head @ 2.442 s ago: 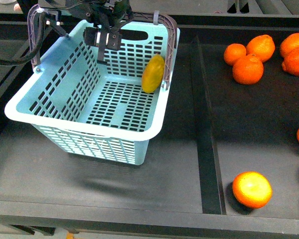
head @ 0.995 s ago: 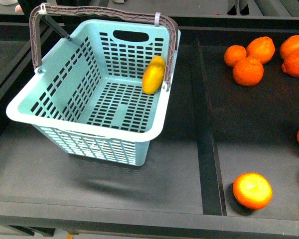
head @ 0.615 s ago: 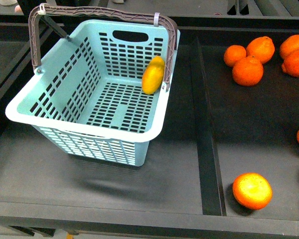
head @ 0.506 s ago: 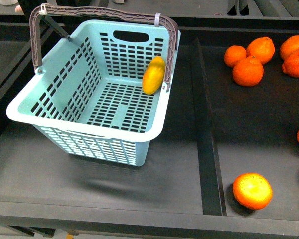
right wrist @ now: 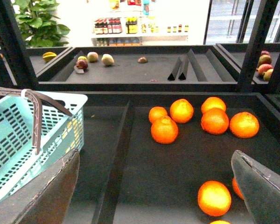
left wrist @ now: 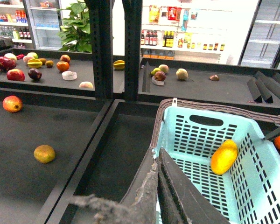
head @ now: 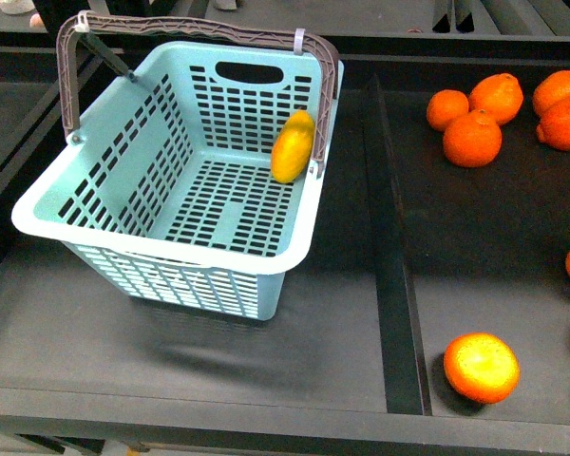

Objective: Pick mango and avocado into basket

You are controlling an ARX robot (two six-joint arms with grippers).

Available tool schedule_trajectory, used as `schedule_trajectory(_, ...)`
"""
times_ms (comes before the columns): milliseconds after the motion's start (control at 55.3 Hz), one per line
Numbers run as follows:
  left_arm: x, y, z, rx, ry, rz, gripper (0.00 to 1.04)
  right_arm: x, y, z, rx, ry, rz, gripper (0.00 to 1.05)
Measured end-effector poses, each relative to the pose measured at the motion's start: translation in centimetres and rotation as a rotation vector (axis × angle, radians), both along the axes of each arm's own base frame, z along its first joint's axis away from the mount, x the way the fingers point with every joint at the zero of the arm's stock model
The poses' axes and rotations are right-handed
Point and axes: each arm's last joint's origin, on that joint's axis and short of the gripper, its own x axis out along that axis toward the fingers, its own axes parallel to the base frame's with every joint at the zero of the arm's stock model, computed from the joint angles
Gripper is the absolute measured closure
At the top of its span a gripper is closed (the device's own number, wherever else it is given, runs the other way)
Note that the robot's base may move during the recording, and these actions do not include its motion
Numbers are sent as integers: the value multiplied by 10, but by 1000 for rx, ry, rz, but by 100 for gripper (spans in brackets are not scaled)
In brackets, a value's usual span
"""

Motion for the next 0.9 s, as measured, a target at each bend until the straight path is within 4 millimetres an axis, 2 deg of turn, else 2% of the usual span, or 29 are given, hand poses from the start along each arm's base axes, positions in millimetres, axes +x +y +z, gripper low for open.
schedule_trajectory(904,-27,0,-3,0,1,1,103,0,0,0,0,0,0,9)
